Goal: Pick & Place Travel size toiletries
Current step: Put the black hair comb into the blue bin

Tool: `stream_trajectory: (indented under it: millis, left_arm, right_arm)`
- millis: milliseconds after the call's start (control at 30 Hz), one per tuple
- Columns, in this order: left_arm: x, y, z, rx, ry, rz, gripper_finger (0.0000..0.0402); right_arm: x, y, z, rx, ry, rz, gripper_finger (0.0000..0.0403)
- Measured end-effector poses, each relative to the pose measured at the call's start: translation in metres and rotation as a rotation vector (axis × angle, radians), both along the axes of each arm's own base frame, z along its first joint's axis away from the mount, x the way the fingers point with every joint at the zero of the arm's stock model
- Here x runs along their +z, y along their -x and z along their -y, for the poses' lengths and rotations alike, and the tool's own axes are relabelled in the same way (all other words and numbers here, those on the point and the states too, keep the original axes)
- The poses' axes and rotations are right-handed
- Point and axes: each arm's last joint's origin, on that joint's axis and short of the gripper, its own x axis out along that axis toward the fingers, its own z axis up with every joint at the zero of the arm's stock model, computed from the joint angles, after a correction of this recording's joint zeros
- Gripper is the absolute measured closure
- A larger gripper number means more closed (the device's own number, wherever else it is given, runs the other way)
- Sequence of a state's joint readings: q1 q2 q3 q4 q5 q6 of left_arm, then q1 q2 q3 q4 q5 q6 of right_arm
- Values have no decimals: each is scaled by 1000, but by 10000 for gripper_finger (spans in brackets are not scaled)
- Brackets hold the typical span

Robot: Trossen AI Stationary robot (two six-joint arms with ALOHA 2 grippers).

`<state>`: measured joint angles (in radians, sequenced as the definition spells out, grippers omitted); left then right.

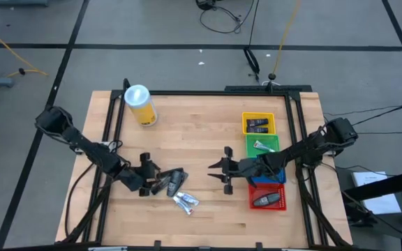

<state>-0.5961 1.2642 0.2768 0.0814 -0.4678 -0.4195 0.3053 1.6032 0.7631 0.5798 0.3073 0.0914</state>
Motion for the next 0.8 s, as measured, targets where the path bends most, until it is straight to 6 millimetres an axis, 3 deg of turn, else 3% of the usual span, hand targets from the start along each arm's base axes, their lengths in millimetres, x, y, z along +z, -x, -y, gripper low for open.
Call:
stream_trajectory:
  millis: [433, 800]
  left_arm:
    - [-9, -2, -1, 2, 16, -64, 163]
    - [-9, -5, -5, 21, 20, -61, 291]
  right_arm:
    - [0, 0, -1, 6, 1, -1, 287]
    - [0, 0, -1, 4, -1, -1, 287]
